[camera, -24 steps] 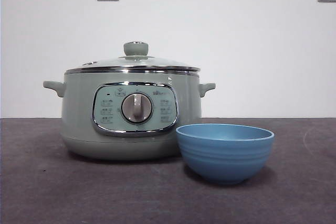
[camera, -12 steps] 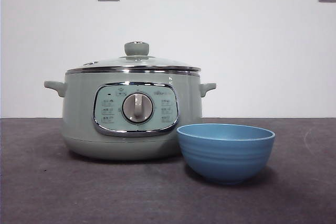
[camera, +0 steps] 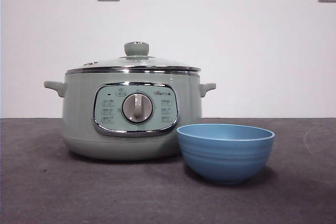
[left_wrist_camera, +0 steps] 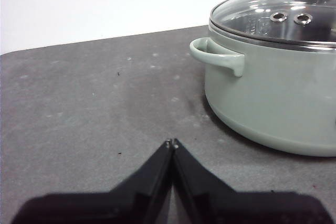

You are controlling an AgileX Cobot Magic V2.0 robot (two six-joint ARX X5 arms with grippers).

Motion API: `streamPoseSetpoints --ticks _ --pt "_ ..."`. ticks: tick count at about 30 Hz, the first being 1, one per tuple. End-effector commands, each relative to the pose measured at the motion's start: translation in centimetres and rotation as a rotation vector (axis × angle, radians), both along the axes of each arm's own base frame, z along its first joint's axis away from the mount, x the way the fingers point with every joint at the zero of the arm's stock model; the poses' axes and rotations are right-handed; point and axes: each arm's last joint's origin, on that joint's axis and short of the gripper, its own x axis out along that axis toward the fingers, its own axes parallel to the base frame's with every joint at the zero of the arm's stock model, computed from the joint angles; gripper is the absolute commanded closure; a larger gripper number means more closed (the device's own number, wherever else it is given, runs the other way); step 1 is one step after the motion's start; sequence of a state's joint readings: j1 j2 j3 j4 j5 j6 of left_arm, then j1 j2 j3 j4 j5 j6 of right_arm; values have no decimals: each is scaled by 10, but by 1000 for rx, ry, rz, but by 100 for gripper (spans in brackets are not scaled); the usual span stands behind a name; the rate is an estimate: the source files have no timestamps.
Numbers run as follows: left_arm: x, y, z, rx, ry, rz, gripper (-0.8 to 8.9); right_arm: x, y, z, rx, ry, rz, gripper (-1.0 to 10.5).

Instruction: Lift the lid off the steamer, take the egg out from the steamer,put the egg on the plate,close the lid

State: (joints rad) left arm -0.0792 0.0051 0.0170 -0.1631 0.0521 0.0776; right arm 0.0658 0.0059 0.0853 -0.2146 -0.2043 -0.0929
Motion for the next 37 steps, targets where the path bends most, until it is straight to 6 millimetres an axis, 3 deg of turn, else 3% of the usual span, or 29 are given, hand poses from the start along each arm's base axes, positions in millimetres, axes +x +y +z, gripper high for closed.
streamPoseSetpoints --ticks 1,5,37 --pt "1 0 -4 -5 10 2 817 2 0 -11 28 34 -10 945" --pt "1 0 -4 -5 9 2 817 4 0 -21 67 63 -14 945" --pt "1 0 -4 -5 9 2 817 5 0 -22 96 53 -17 945"
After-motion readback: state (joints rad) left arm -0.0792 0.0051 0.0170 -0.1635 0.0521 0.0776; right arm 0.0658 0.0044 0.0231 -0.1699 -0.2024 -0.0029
